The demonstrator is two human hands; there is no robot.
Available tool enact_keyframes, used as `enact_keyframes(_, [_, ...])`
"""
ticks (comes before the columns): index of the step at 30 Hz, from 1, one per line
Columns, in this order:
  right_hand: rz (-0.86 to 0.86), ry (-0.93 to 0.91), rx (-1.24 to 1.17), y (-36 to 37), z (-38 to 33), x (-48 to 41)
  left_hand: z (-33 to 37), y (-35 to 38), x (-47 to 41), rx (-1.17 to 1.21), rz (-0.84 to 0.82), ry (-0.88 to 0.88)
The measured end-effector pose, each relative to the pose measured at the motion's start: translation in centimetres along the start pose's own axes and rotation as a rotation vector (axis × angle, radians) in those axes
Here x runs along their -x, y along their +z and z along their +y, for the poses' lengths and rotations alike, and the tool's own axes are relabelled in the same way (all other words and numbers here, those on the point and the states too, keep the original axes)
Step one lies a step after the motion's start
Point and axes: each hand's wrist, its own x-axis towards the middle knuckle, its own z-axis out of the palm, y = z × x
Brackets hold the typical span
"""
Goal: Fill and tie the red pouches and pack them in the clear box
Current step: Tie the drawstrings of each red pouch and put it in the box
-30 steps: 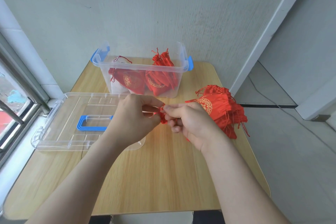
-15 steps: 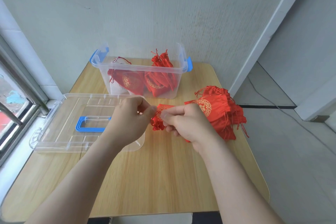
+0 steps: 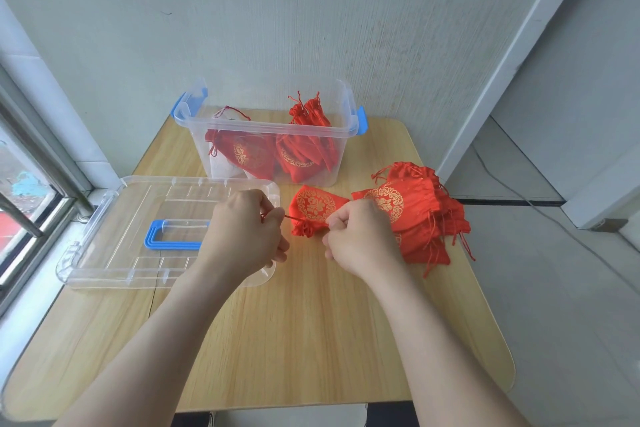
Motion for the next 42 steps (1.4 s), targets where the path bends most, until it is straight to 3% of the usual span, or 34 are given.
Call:
enact_keyframes(12, [-0.179, -0.159, 0.125, 0.0, -0.1, 0.4, -0.3, 0.5, 0.3, -0.327, -0.057, 0.089])
enact_keyframes(18, [-0.159, -0.226, 0.117, 0.3, 0.3, 0.2, -0.7, 1.0, 0.2, -0.385, -0.122, 0.153])
enact_keyframes(28, [-0.126, -0.286, 0.128, 0.2, 0.8, 0.0, -1.7, 1.2, -0.5, -0.421, -0.065, 0.263])
enact_keyframes(36, [-0.067, -0.265, 0.158, 0.0, 0.9, -0.2, -2.3, 1.2, -1.0, -0.470, 0.003, 0.181])
enact_keyframes(42, [-0.035, -0.271, 0.154, 0.1, 1.1, -0.2, -1.6, 1.2, -0.7, -0.432, -0.086, 0.126])
